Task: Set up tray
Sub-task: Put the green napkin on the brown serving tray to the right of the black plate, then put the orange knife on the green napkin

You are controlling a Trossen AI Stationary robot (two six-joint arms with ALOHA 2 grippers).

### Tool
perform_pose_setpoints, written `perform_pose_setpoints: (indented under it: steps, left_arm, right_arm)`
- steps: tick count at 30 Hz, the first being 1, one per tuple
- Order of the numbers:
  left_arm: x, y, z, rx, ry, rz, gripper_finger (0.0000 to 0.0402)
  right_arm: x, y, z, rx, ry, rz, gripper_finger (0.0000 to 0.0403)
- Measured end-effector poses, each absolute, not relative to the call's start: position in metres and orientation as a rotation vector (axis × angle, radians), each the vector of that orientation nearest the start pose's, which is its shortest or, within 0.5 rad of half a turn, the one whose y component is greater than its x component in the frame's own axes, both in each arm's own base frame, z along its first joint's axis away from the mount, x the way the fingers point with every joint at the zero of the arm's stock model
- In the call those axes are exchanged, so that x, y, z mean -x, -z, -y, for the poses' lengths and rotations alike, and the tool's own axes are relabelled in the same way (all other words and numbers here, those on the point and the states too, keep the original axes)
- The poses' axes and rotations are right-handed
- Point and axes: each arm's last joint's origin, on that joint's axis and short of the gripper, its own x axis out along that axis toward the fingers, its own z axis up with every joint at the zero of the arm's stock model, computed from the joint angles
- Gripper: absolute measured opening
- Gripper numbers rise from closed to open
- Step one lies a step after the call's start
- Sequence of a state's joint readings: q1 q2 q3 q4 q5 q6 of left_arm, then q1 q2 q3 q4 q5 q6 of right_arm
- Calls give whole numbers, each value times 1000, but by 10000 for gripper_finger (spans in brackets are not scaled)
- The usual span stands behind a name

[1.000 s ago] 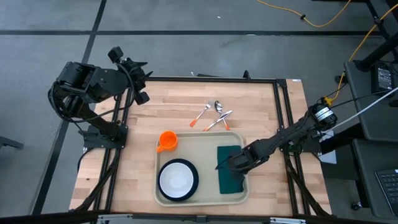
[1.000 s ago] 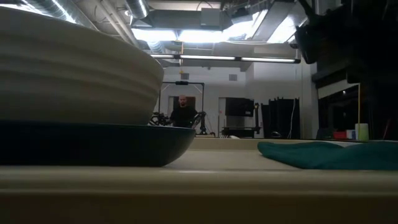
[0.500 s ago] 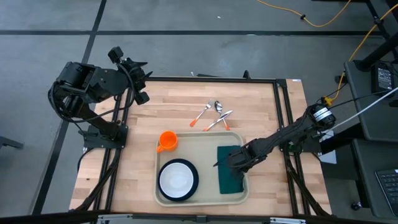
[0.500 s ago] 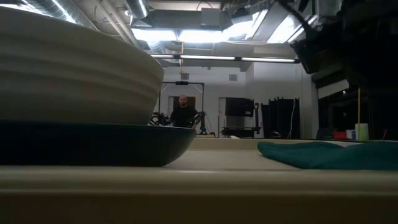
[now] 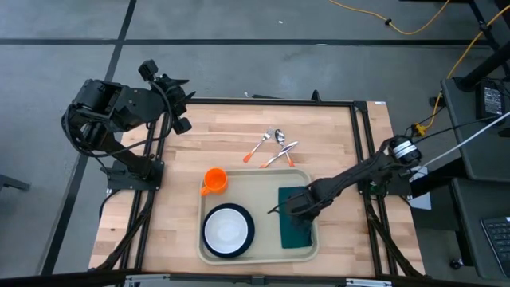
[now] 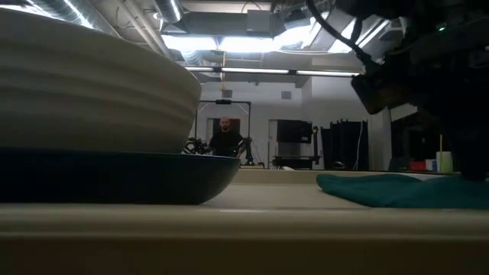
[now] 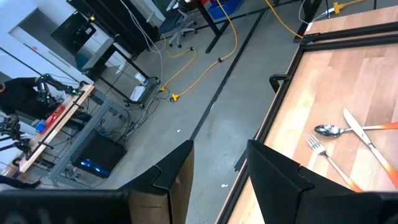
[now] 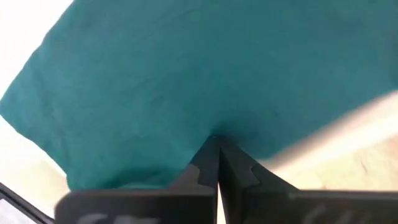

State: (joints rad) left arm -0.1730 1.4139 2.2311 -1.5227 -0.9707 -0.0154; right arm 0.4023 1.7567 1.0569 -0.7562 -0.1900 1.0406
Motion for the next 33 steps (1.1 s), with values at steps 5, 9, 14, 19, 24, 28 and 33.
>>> perform_pose_setpoints:
  steps: [5,9,14,19,24,28,33]
  left_arm:
    - [-168,-529,5,-377,-767,-602,143]
    - [-168,-529,5,-377,-766,-602,143]
    - [-168,-529,5,-378,-766,-603,143]
    - [-168,-529,5,-379,-765,-603,143]
    - [-168,-529,5,-379,-765,-604,143]
    - [-168,-529,5,-379,-765,-604,143]
    - [-168,-529,5,-379,-764,-604,143]
  right_arm:
    - [-287,-149,-124,-680,262,-1534,2]
    - [-293,-147,-124,-687,222,-1498,3]
    - [-298,-148,-124,-698,192,-1450,4]
    - [-296,-148,-124,-697,204,-1470,5]
    - [-295,-149,-126,-715,169,-1501,4]
    - [-301,-159,-130,-691,129,-1485,3]
    - [-303,-177,-129,-620,156,-1520,4]
